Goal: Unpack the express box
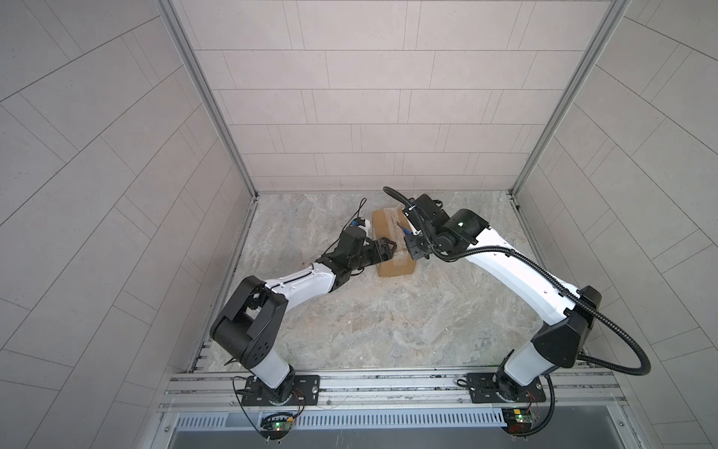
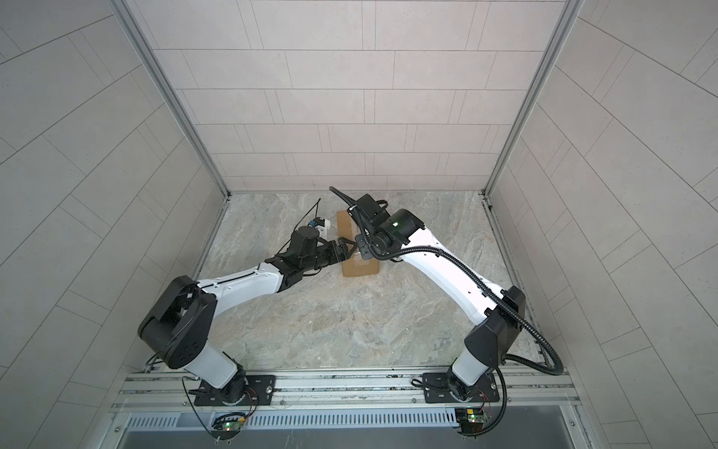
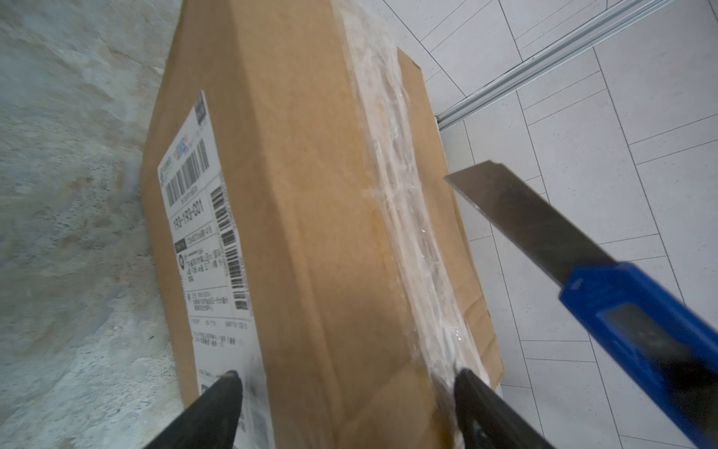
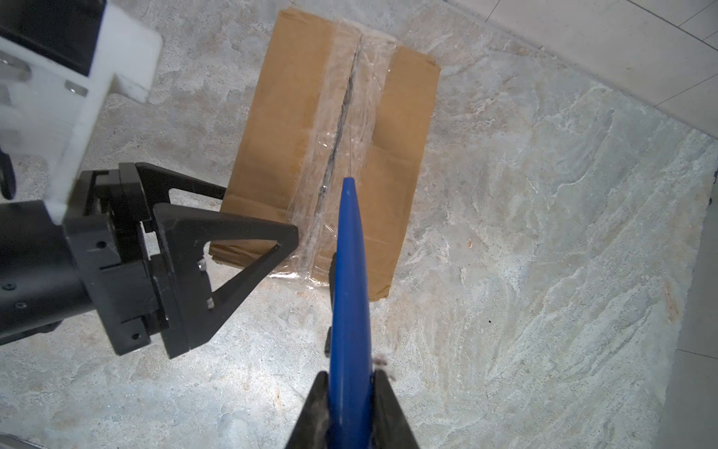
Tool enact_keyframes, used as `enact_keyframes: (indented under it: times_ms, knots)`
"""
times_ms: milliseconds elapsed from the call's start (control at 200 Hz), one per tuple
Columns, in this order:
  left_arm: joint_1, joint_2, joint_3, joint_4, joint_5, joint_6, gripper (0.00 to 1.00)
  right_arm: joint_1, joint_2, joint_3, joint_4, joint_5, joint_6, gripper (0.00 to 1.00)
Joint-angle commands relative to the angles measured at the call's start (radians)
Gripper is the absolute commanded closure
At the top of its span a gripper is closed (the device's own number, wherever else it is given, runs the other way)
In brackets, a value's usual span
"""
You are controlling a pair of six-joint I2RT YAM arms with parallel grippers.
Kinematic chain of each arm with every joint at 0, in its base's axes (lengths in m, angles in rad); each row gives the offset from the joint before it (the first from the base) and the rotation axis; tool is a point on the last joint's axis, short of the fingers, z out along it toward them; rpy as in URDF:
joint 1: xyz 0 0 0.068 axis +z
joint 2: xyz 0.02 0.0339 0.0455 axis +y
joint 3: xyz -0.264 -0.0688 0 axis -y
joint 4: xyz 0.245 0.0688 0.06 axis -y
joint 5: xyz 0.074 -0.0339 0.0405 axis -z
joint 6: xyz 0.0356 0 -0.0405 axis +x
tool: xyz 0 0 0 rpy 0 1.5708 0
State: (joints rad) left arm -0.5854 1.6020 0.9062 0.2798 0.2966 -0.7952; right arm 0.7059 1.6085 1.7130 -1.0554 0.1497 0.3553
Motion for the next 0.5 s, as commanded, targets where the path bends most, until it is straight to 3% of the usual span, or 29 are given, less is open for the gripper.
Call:
enact_keyframes:
  times_ms: [0,335,496]
  knots:
    - [-0.005,-0.031,0.016,-0.055,-0.040,0.031,0.11,0.004,-0.013,0.022,-0.028,0.003,-0.003,1.00]
    - [0.017,-0.110,0.028,-0.102,-0.076,0.066,0.08,0.006,0.008,0.025,-0.021,-0.004,0.000,1.00]
    - [0.049,-0.078,0.043,-0.108,-0.058,0.089,0.09,0.016,0.019,0.037,-0.032,-0.006,-0.001,1.00]
